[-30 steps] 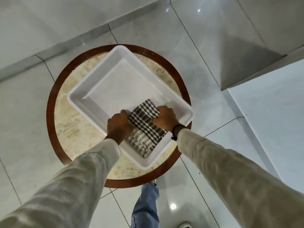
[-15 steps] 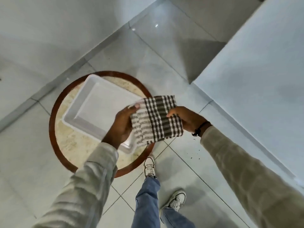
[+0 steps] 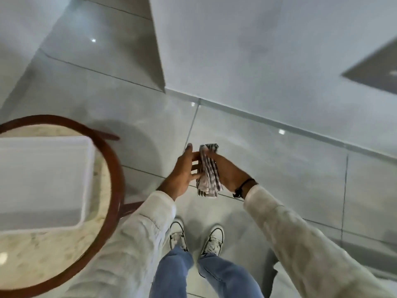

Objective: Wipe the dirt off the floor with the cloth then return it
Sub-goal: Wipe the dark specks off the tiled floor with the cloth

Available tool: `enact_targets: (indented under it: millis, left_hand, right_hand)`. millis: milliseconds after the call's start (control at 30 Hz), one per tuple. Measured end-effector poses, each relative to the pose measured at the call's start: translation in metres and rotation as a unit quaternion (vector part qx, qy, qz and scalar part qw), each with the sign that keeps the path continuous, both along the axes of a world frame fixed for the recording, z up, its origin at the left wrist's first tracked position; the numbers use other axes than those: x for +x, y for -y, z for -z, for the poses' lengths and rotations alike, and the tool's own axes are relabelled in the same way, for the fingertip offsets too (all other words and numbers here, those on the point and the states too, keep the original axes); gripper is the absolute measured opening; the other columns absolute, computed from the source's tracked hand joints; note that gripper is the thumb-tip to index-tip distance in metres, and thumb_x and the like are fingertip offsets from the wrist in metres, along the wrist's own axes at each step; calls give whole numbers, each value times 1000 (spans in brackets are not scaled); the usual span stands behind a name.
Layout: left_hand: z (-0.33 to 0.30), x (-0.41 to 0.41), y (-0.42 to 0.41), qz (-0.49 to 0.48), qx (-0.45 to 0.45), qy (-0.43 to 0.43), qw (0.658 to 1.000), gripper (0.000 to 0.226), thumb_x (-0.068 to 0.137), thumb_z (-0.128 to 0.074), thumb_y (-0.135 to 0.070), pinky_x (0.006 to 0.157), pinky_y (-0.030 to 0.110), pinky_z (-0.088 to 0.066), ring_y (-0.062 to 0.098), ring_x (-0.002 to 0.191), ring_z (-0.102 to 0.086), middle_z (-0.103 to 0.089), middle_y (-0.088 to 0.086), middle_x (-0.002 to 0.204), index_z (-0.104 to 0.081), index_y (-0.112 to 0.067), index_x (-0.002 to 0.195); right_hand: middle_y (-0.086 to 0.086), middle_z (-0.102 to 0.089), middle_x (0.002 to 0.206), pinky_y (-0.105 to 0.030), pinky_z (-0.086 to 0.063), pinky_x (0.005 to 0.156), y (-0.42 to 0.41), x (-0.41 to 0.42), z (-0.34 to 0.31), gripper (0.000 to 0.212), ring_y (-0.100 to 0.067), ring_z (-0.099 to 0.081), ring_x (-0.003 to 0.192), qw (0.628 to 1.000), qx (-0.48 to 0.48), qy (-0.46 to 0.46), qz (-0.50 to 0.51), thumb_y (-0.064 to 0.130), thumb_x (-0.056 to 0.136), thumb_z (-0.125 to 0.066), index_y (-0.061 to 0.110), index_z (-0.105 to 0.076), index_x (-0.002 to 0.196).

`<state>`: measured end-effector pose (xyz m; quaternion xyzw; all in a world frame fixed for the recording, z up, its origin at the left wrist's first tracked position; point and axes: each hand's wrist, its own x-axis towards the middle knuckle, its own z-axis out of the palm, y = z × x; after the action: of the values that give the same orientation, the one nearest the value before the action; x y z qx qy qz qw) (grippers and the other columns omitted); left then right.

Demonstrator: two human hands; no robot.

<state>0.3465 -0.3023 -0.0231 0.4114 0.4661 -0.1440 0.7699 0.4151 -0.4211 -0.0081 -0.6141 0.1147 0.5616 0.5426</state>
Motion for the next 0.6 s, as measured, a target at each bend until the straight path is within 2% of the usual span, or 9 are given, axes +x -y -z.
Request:
enact_targets:
  millis: [67, 133, 200, 233, 300, 367, 433, 533, 600]
  left_hand:
    - [49, 9, 25, 40, -19, -3, 999, 59, 114, -28, -51, 96, 45, -59, 24, 102, -71, -74, 5, 114, -72, -12, 113]
    - [111, 15, 42, 67, -4, -9, 998, 45, 115, -37, -41, 105, 51, -58, 29, 101, -71, -73, 10, 122, -71, -15, 104]
    - [182, 15, 46, 143, 134, -39, 980, 32, 112, -47, -28, 118, 50, -52, 34, 117, -69, -71, 16, 138, -73, -10, 118]
    - [223, 12, 46, 207, 228, -46, 950, 34, 111, -47, -24, 122, 46, -47, 35, 130, -64, -67, 17, 147, -70, -9, 131]
    - [305, 4, 44, 325, 376, -29, 867, 46, 113, -42, -22, 130, 41, -35, 33, 154, -46, -51, 16, 166, -54, -7, 155]
    - [382, -2, 36, 416, 469, -38, 778, 56, 114, -37, -26, 136, 47, -23, 32, 167, -24, -25, 11, 180, -33, -10, 167]
    - [455, -7, 31, 475, 532, -68, 698, 62, 114, -34, -29, 137, 54, -15, 32, 170, -6, -5, 6, 184, -19, -15, 172]
    - [536, -9, 21, 475, 600, -72, 639, 66, 113, -35, -29, 136, 58, -10, 33, 171, -1, 2, 8, 183, -12, -13, 173]
    - [582, -8, 12, 455, 639, -67, 616, 68, 112, -35, -27, 136, 59, -10, 34, 171, -2, 2, 11, 183, -10, -10, 172]
  right_hand:
    - [-32, -66, 137, -48, -57, 100, 39, 2, 57, 40, -42, -68, 114, 998, -53, 29, 25, 16, 106, -56, -5, -58, 141]
    - [-34, -68, 133, -50, -58, 97, 74, 3, 129, 35, -42, -69, 109, 989, -115, 65, 65, -1, 101, -56, -11, -61, 134]
    - [-30, -71, 121, -49, -61, 90, 103, 6, 199, 28, -40, -70, 99, 978, -162, 76, 103, 0, 101, -57, -13, -66, 124]
    - [-28, -72, 119, -49, -61, 90, 116, 6, 237, 25, -40, -71, 100, 969, -194, 83, 126, 6, 102, -58, -9, -68, 119]
    - [-26, -75, 120, -49, -60, 97, 140, 9, 316, 32, -43, -71, 109, 942, -284, 129, 127, 27, 105, -56, 1, -72, 114]
    - [-24, -74, 118, -39, -53, 89, 158, 11, 383, 45, -44, -69, 112, 911, -359, 188, 80, 43, 106, -49, 5, -70, 112]
    - [-26, -72, 122, -37, -43, 82, 168, 15, 445, 39, -46, -64, 115, 883, -402, 243, 9, 36, 105, -46, 4, -66, 116]
    - [-28, -68, 124, -43, -45, 85, 164, 21, 516, 31, -49, -62, 115, 847, -434, 302, -58, 17, 98, -48, 5, -58, 124]
    - [-25, -66, 131, -47, -50, 93, 152, 22, 552, 39, -48, -63, 118, 831, -428, 332, -125, 27, 99, -50, 8, -55, 132]
